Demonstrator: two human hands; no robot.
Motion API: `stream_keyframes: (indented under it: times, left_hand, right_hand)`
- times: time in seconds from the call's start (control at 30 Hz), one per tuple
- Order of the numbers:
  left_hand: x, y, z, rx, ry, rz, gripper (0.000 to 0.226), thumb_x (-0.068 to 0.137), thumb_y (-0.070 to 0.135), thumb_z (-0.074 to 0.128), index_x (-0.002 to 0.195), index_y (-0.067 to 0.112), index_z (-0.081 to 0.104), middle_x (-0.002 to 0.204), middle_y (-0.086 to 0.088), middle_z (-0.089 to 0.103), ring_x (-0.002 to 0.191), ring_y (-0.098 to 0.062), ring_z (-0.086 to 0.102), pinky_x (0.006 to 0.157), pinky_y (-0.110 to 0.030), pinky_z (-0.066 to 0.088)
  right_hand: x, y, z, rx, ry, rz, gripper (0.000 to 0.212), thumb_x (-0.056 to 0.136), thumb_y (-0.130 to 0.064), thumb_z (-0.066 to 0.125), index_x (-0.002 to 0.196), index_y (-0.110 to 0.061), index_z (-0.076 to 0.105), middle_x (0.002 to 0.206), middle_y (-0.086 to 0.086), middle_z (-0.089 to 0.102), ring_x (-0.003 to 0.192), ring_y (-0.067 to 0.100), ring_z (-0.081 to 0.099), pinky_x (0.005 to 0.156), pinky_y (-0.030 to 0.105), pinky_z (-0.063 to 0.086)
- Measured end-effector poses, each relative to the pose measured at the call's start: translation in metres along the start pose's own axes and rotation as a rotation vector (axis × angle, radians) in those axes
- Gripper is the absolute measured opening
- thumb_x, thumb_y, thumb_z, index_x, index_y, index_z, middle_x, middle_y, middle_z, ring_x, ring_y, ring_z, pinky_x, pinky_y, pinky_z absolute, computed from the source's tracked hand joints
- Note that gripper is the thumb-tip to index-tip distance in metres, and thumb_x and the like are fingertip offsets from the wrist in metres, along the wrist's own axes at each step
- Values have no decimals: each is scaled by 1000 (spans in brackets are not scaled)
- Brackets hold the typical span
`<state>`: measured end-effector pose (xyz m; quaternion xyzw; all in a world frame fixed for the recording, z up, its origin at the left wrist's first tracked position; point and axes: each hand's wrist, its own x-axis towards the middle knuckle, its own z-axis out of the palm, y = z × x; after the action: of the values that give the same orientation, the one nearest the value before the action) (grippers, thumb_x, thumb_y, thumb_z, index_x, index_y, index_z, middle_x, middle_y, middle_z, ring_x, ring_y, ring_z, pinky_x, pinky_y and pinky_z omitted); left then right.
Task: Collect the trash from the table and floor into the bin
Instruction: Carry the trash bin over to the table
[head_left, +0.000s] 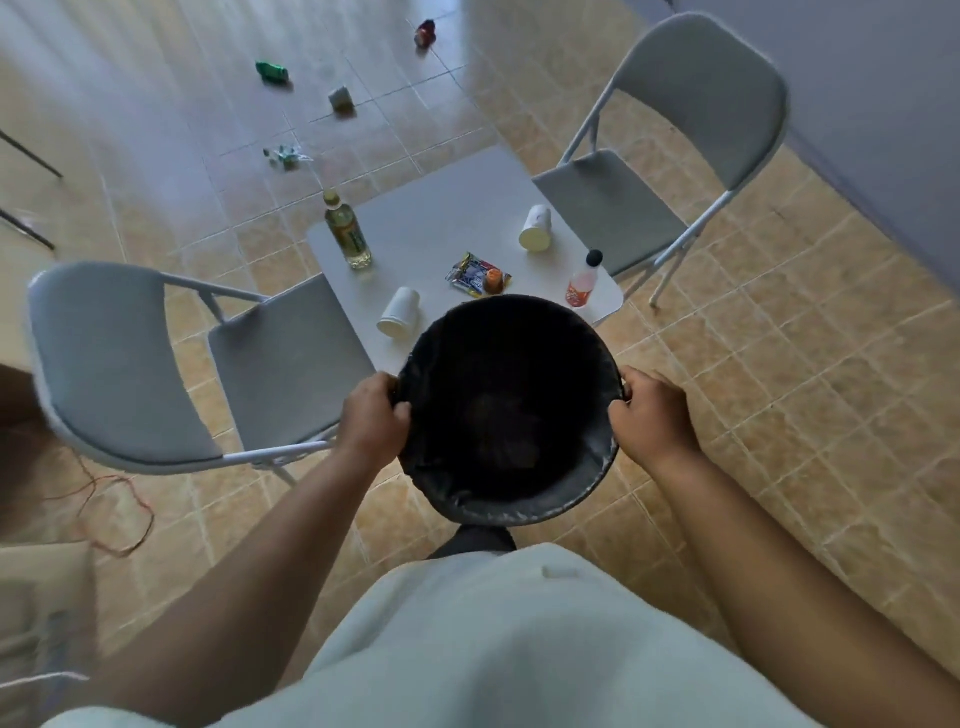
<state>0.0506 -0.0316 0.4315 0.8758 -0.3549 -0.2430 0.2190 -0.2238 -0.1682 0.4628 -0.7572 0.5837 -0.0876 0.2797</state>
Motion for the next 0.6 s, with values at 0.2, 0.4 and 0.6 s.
stream_keyframes:
  times: [0.2, 0.4, 0.6]
  left_hand:
    - [37, -1, -4, -53, 0, -102, 11, 88, 8, 58, 98, 10, 62, 90, -6, 61, 82, -25, 57, 71, -33, 44]
    - [74, 13, 1, -73, 4, -141, 13, 90, 11, 59, 102, 9, 62, 93, -7, 63, 84, -26, 59, 72, -34, 47]
    - [78, 22, 12, -91, 72, -257, 12, 90, 13, 61, 101, 11, 61, 94, -7, 64, 84, -28, 61, 76, -40, 55]
  right_hand:
    - [53, -20, 10, -19, -119, 3, 27, 79, 3, 47, 92, -16, 61, 83, 3, 51, 82, 26, 46, 72, 26, 33]
    - [111, -27, 7, -54, -133, -47, 28, 81, 3, 47, 100, -9, 65, 85, 6, 53, 79, 25, 47, 70, 27, 36]
    - [153, -27, 5, -70, -232, -169, 32, 88, 1, 49, 115, -10, 64, 90, 4, 56, 82, 20, 50, 70, 25, 39]
